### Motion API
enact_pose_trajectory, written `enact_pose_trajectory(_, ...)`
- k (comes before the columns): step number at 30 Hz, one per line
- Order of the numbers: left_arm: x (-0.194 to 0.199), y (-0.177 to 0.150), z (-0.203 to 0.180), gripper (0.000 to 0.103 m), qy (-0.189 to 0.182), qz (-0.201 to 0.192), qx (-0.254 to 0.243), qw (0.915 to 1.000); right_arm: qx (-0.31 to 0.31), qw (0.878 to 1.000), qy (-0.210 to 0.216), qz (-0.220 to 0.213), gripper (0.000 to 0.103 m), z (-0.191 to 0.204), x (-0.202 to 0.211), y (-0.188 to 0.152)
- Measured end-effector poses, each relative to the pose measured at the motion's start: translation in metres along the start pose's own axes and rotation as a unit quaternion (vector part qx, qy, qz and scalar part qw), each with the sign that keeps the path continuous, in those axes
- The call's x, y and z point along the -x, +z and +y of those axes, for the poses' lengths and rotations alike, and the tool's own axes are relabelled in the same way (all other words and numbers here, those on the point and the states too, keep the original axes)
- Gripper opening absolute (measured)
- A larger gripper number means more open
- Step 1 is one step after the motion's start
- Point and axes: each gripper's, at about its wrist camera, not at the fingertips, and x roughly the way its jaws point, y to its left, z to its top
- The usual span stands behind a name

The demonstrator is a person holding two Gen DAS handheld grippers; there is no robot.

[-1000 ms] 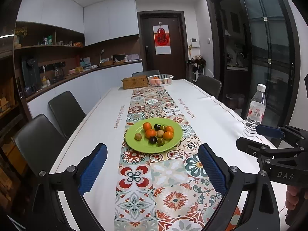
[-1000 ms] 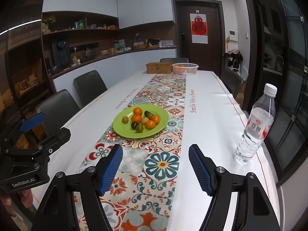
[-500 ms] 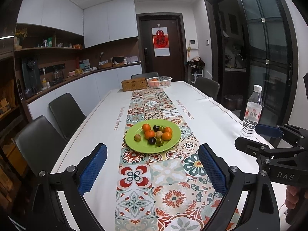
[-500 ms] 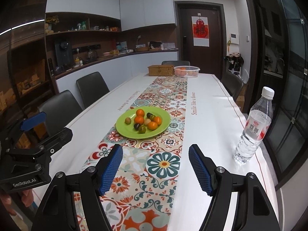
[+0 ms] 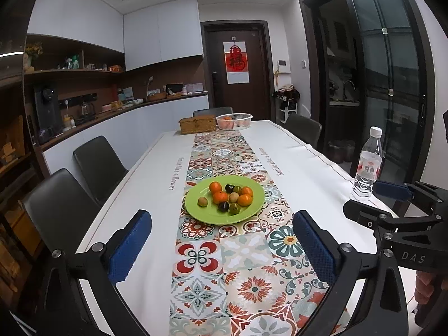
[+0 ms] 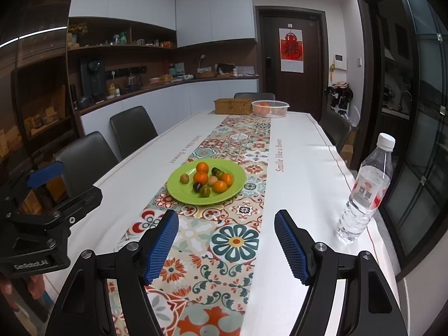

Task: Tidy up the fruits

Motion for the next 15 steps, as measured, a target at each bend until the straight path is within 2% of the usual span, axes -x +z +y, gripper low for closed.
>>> enact_pose_trajectory(15, -0.0017, -0.0009, 0.0025, 0.103, 0.007, 0.005, 0.007, 0.9999, -0.004, 1.000, 0.000, 0.006, 0.072, -0.0030, -0.0046, -0.0020)
